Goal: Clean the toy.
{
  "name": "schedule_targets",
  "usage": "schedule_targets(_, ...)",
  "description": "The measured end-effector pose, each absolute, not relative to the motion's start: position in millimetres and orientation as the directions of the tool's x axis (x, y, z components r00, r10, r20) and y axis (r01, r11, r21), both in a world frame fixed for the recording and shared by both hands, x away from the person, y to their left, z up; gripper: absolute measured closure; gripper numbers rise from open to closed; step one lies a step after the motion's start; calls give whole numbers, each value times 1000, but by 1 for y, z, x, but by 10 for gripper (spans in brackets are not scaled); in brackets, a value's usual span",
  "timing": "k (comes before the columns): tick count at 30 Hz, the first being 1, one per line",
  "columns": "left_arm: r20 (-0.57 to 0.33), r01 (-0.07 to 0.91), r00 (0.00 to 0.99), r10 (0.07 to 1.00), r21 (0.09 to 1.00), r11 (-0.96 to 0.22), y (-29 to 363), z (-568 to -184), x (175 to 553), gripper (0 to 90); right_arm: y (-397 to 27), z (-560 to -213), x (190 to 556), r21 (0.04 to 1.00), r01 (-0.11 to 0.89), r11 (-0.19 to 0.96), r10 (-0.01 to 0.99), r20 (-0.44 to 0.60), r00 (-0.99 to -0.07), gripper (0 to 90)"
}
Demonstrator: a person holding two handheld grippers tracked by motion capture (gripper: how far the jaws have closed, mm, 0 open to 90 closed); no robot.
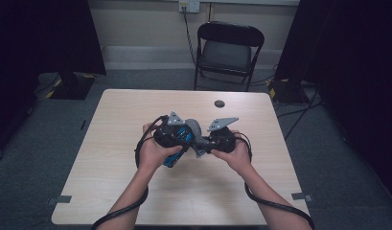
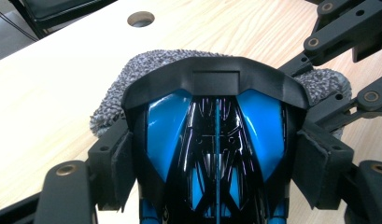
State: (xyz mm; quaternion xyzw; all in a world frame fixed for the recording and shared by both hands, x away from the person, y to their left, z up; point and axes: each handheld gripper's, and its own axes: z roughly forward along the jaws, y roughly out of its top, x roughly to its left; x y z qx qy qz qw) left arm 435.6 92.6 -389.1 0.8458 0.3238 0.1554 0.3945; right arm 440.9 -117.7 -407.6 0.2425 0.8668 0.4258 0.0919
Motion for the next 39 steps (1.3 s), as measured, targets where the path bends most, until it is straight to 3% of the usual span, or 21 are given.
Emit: schedule_targets(39,3,420,738,675,781,-462,86,-378,443,255,-108,-419,433,780,335,529,458,70,-886,699)
